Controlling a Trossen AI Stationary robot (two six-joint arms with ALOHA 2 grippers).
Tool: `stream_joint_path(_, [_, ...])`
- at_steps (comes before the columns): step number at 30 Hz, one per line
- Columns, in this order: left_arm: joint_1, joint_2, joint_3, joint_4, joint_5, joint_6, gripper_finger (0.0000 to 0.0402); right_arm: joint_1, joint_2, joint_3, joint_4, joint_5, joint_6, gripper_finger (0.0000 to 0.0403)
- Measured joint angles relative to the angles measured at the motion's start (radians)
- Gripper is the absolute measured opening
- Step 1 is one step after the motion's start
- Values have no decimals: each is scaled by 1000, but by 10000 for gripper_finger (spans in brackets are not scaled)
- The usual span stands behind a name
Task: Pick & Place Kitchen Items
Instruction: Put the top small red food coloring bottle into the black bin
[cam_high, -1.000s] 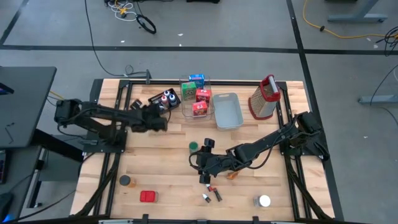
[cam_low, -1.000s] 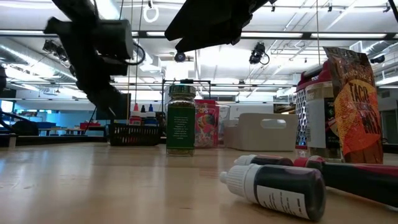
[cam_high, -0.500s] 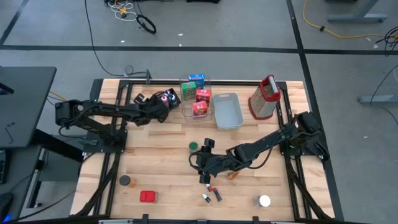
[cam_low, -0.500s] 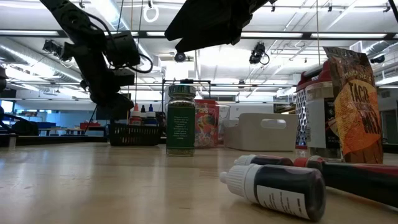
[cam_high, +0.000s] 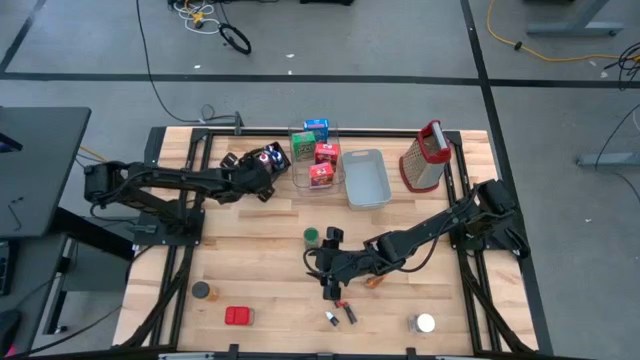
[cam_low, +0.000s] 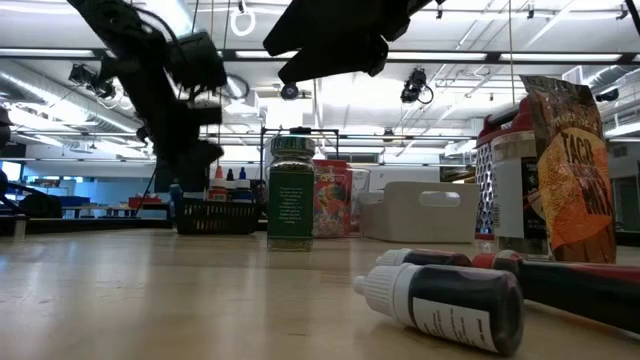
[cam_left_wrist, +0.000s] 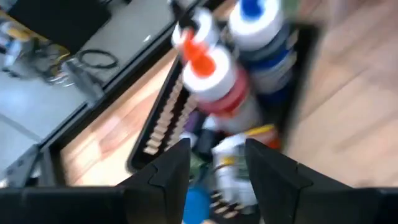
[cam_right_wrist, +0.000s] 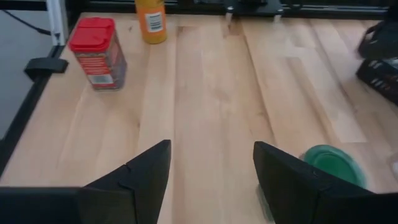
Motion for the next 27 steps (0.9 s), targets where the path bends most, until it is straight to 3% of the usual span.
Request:
stream_joint_path(7, [-162,-140,57,-1,124,-25,145,1,0,0,-6,-82,-5,241])
stream_joint_path(15, [-375,-223,69,150,421,88,142,66,1,0,-39,-113,35,241])
stream_joint_path(20, [-461,-224,68,242,412,108,142,123,14,2,-62,-108,228,241])
stream_joint_path(27, [-485,-224,68,295,408,143,142,177,96,1,-184,-154,414,241])
